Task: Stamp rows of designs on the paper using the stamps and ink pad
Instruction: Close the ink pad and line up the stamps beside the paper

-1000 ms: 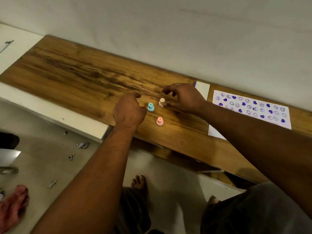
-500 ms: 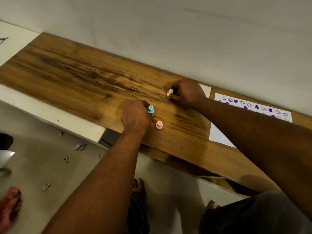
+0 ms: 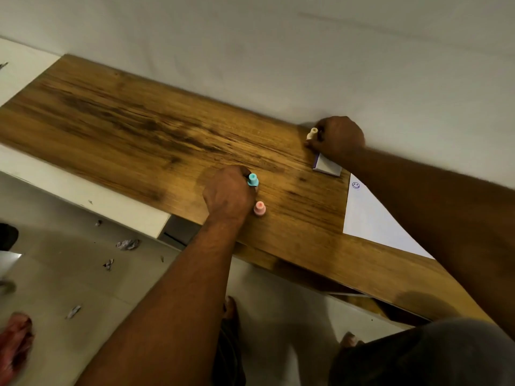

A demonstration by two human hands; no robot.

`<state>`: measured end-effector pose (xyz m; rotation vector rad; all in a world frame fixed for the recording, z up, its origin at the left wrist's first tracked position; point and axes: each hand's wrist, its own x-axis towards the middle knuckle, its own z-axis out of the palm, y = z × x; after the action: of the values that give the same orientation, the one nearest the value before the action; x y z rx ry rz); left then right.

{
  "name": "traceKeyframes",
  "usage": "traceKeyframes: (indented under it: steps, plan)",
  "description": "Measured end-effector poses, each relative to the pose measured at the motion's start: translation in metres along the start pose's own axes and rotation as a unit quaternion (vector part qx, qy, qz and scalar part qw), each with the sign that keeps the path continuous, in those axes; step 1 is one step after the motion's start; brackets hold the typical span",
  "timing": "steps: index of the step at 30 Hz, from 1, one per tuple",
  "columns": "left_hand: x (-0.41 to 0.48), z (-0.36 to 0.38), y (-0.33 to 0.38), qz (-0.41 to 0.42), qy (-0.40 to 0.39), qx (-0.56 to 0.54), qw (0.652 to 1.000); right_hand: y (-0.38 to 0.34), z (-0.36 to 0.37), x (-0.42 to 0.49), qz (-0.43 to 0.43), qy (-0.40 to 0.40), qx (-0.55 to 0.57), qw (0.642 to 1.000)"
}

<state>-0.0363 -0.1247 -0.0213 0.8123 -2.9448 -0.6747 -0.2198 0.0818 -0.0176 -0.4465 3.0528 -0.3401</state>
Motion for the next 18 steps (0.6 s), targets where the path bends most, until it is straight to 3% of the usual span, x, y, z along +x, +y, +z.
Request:
traceKeyframes:
  steps: [4, 6, 9, 11, 18]
  plan:
    - [-0.001, 0.001, 0.002, 0.005, -0.01, -0.012, 1.0, -0.003, -0.012, -0.017, 0.017, 0.076, 0.056, 0.995]
    - [-0.001, 0.002, 0.004, 0.007, -0.014, -0.025, 1.0, -0.009, -0.016, -0.039, -0.034, 0.111, 0.093, 0.989]
    - [-0.001, 0.002, 0.007, 0.004, -0.034, -0.075, 0.997, -0.023, -0.013, -0.075, -0.166, 0.021, 0.129, 0.977]
    - [-0.001, 0.002, 0.01, -0.002, -0.066, -0.1, 0.993, -0.034, -0.004, -0.088, -0.207, -0.037, 0.113, 0.971]
    - [-0.002, 0.001, 0.018, -0.009, -0.102, -0.181, 0.978, -0.053, 0.022, -0.081, -0.2, -0.038, 0.102, 0.974]
